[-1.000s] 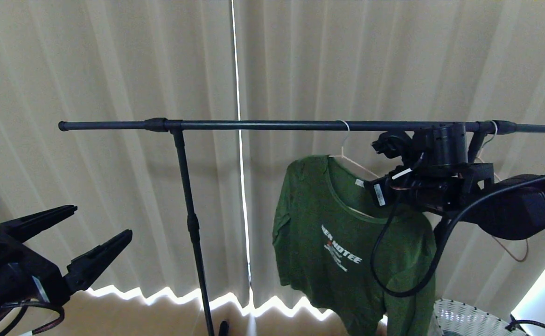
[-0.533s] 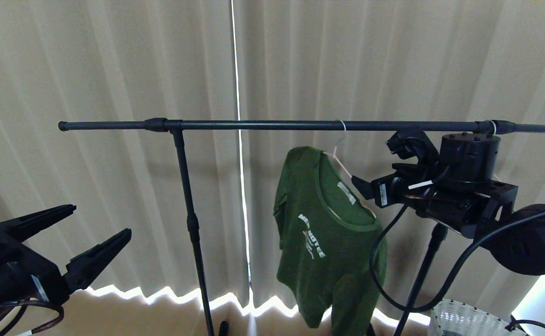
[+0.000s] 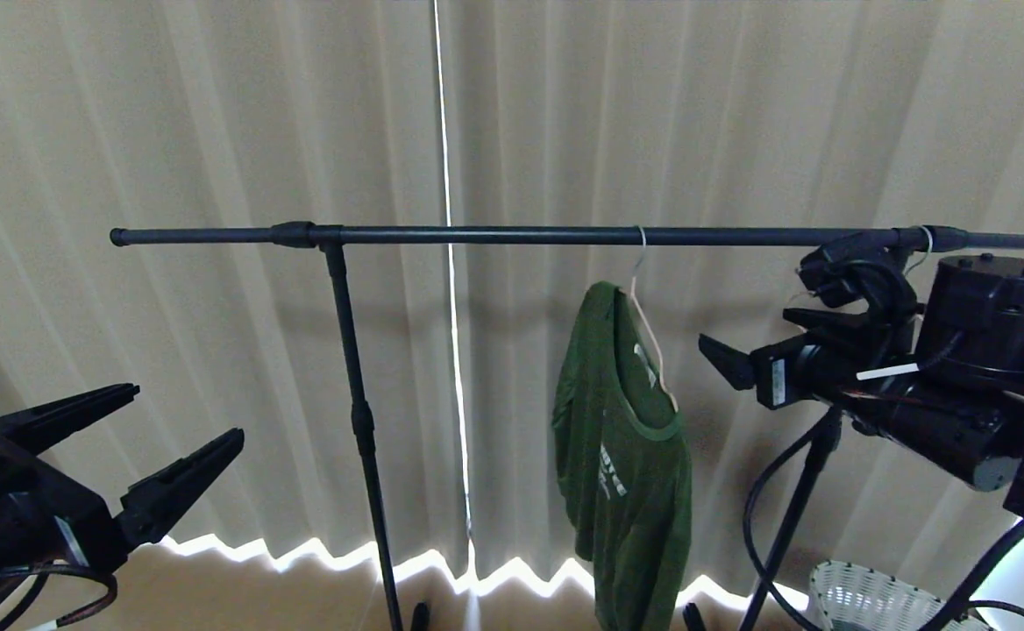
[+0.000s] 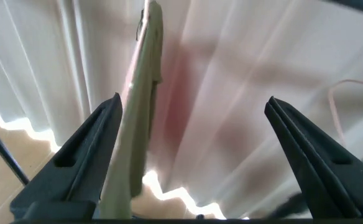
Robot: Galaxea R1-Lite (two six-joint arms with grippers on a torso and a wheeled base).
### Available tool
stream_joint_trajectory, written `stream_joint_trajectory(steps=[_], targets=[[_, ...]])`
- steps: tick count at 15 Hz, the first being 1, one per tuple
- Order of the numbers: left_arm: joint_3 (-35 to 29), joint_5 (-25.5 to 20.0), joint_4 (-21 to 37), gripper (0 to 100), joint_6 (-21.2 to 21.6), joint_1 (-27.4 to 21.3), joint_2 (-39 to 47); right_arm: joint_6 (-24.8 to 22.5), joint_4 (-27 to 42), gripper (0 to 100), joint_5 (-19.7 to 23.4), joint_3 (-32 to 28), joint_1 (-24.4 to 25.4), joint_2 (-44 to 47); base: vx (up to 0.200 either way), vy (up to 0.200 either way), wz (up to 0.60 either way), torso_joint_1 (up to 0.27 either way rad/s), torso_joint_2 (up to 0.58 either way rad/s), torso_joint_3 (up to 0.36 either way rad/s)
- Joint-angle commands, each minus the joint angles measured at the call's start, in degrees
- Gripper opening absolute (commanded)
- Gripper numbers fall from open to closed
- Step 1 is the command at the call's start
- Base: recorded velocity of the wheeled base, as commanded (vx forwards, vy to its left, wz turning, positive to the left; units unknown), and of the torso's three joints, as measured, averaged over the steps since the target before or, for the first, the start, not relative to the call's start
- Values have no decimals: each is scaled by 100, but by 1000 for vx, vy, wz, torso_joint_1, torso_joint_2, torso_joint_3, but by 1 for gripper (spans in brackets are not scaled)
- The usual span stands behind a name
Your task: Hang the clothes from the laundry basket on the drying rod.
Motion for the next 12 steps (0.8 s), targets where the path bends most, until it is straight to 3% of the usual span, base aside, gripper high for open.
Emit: stream_joint_trajectory(steps=[1, 7, 12], targets=[[6, 1, 0, 100, 1, -1, -51, -6, 6, 100, -4, 217, -6, -429, -200, 0, 0, 7, -7, -2], [24, 1, 0, 100, 10, -1, -60, 3, -12, 100, -4, 253, -41, -534, -200, 0, 0, 0, -1, 4], [138, 1, 0, 100, 63, -10, -121, -15, -3, 100, -39, 824, -402, -833, 0, 0, 0, 0, 0, 0]])
